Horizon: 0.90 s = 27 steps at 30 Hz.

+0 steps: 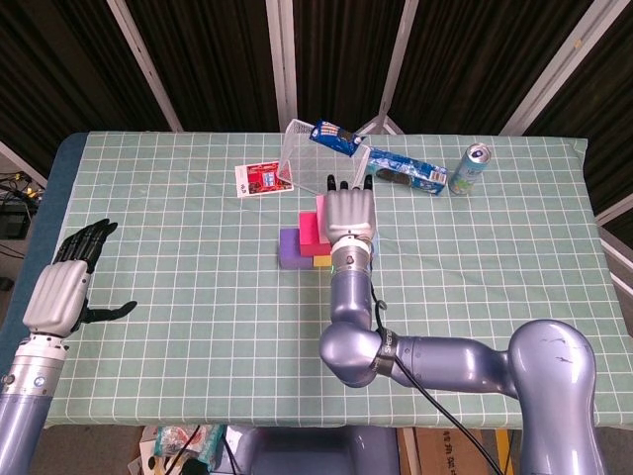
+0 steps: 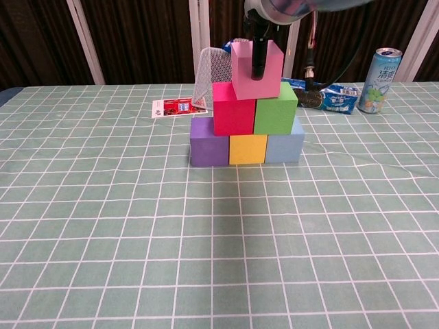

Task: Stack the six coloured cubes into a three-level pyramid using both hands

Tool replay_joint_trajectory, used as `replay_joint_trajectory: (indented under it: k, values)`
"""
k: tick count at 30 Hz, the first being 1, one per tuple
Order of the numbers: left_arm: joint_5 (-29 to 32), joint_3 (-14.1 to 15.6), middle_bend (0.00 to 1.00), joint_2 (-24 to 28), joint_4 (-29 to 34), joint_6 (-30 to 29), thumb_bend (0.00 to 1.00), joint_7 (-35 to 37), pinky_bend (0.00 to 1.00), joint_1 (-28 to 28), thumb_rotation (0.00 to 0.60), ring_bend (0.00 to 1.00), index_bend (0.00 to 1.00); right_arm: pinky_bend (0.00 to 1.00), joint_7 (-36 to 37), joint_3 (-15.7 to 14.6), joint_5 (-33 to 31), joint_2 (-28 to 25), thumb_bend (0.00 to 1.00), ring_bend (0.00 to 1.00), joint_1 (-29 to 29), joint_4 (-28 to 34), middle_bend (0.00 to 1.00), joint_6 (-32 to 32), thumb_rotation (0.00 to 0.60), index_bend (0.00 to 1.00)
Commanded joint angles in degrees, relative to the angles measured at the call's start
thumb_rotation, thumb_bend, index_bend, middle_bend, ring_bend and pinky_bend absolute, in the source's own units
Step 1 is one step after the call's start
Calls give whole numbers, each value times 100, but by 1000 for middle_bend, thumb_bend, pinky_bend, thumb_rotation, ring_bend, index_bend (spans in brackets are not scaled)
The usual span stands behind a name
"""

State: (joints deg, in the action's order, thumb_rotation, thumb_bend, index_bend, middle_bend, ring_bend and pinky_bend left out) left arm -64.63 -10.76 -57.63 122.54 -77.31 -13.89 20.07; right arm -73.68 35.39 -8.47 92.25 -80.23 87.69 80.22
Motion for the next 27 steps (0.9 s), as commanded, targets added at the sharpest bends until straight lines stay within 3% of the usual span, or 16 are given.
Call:
replay_joint_trajectory:
  k: [1, 21, 27]
  values:
    - [0, 1, 8, 2, -1, 4, 86, 0, 21, 2, 600, 0, 0, 0, 10, 19, -20, -3, 282, 296, 10, 20, 196, 15, 600, 0]
    - [-9, 2, 4, 7, 2, 9, 85, 9, 21, 7, 600, 0, 0, 0, 69, 53, 19, -56, 282, 243, 69, 110, 176, 11, 600, 0]
    - [-5, 8, 3, 5, 4, 18, 85, 1, 21, 11, 600, 0, 0, 0, 45, 35, 1, -60, 282, 135, 79, 121, 125, 35, 600, 0]
